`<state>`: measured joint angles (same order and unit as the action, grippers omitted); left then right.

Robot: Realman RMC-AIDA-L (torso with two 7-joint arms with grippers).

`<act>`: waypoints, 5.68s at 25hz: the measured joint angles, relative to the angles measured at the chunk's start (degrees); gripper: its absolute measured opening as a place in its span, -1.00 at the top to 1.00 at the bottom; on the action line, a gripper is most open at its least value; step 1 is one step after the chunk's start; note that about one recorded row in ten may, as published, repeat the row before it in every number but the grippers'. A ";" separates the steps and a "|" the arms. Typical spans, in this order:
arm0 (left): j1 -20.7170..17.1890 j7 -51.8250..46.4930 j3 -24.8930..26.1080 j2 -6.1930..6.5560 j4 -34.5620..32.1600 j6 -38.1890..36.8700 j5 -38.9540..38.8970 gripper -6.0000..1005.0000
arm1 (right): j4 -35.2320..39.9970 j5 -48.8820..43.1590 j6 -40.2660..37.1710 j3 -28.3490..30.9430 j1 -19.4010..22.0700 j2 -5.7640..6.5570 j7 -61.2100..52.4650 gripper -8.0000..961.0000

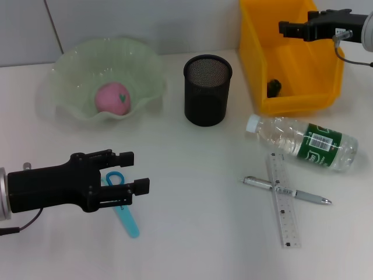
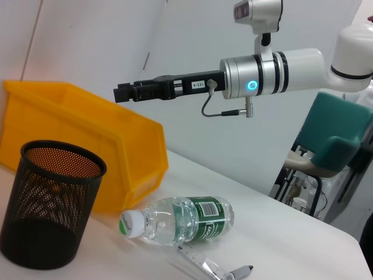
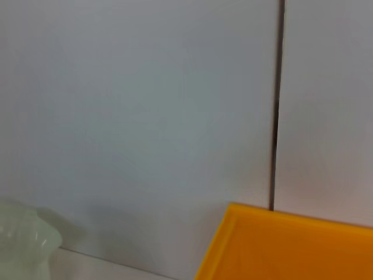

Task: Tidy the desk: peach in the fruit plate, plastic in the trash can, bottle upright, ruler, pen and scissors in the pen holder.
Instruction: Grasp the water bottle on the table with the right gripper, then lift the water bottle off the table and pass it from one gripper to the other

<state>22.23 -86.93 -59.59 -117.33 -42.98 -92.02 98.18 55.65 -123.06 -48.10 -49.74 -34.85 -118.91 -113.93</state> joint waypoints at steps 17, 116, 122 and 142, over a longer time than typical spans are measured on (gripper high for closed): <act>-0.08 -0.42 0.00 0.10 0.05 -0.17 -0.05 -0.57 | 11.21 0.23 -40.87 4.09 -0.86 8.80 -9.61 -0.62; -0.30 -3.07 1.41 1.33 -0.09 0.78 -0.01 -0.56 | -9.16 -42.57 -32.26 -14.34 -13.39 3.69 -5.39 -0.62; -0.37 -3.07 1.41 1.36 -0.09 0.70 -0.06 -0.56 | -5.50 -42.17 -32.17 -14.25 -11.13 3.10 -4.01 -0.62; 0.09 -3.07 1.49 1.59 -0.18 0.61 -0.17 -0.56 | 13.31 -31.29 -36.54 -11.94 1.49 1.48 -0.19 -0.62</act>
<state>22.32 -90.00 -58.10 -115.74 -43.16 -91.41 98.01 68.96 -154.34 -84.64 -61.68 -33.37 -117.43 -114.11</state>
